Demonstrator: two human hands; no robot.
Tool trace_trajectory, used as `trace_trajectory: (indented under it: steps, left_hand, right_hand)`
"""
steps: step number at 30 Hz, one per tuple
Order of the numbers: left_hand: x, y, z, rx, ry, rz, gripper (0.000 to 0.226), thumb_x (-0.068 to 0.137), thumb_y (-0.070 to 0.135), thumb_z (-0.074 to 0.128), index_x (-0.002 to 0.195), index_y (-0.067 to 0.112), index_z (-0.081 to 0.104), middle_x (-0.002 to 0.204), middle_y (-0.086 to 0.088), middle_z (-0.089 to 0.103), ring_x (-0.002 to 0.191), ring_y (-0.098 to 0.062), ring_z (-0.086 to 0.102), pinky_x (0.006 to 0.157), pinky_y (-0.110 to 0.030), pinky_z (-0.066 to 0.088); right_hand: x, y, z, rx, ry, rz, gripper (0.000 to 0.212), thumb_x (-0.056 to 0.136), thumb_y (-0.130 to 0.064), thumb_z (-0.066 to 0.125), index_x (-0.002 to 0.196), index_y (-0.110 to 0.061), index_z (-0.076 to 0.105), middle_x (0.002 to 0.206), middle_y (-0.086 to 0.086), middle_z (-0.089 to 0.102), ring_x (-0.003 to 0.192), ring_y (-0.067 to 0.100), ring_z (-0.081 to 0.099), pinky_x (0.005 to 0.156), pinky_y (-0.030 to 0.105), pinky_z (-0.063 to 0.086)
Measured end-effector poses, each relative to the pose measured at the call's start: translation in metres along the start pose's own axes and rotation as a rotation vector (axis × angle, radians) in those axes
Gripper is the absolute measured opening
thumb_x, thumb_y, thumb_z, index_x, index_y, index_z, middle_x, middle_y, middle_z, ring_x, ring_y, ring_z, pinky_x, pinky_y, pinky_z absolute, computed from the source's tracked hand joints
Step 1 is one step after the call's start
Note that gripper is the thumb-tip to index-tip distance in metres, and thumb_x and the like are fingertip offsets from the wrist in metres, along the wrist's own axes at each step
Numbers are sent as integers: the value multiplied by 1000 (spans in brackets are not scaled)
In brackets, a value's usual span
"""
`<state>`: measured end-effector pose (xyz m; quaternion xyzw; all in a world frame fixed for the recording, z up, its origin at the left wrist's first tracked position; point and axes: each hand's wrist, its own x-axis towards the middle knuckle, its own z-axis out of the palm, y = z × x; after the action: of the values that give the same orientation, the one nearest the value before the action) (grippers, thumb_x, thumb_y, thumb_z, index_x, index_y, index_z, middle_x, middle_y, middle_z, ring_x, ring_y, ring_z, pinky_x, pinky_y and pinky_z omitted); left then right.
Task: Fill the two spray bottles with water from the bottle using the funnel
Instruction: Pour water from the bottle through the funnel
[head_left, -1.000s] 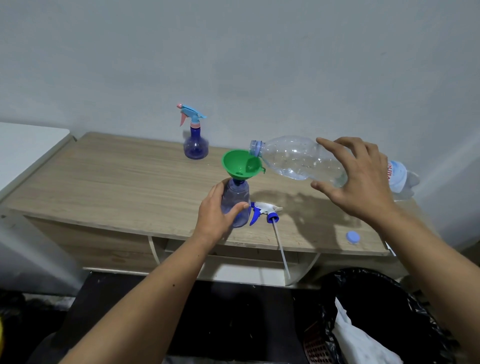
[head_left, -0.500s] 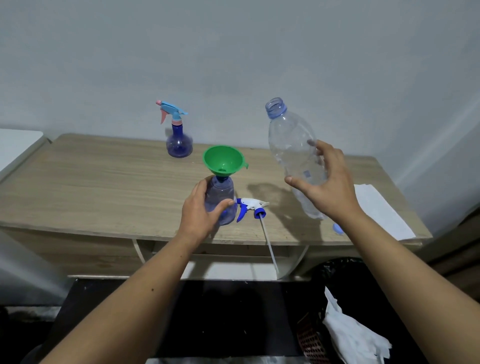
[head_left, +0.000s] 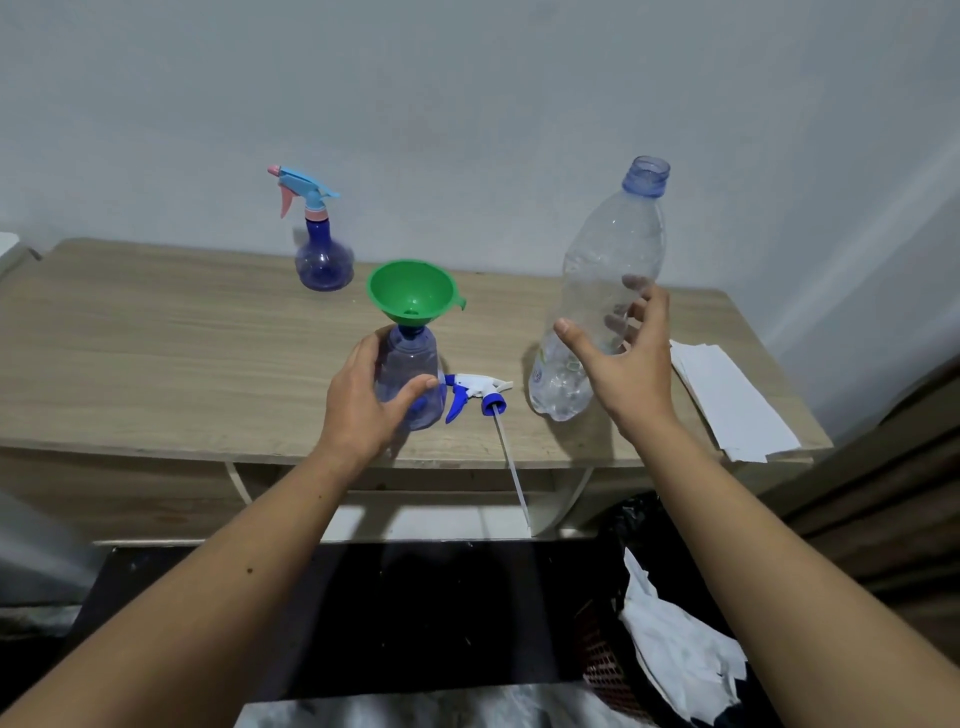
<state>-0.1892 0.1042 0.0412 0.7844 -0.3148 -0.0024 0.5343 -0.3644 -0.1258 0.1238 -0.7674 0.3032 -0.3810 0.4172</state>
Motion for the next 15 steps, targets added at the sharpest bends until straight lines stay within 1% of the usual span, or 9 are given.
trace_trajectory:
  steps: [5,7,12,15]
  left_hand:
    - [-1,0,0,12,2,1,75,86,38,89,148,14,55,136,-2,68,121,-21,66,104,-36,54]
    - [-2,1,0,12,1,1,75,86,38,89,148,14,55,137,-3,68,122,-21,66,105,-38,55]
    - [-1,2,0,9,3,-1,75,85,36,90,148,14,55,136,-2,68,121,-21,66,105,-40,56]
    - [-1,2,0,9,-2,-3,75,85,37,90,148,15,55,136,-2,67,120,-20,65,104,-40,56]
  right_hand:
    - [-6,5,3,20,56,28,93,73,-54,91,147,-36,39,141,6,51,125,17,61,107,43,54]
    - [-8,5,3,18,64,37,94,74,-54,90,149,-34,37,142,5,51,126,16,59,107,41,54]
    - [-10,3,4,-1,57,70,98,71,-62,87,150,-37,35,142,1,53,127,19,59,107,45,54]
    - [-9,1,4,-42,26,79,103,72,-65,86,154,-34,33,144,0,54,130,20,57,110,46,52]
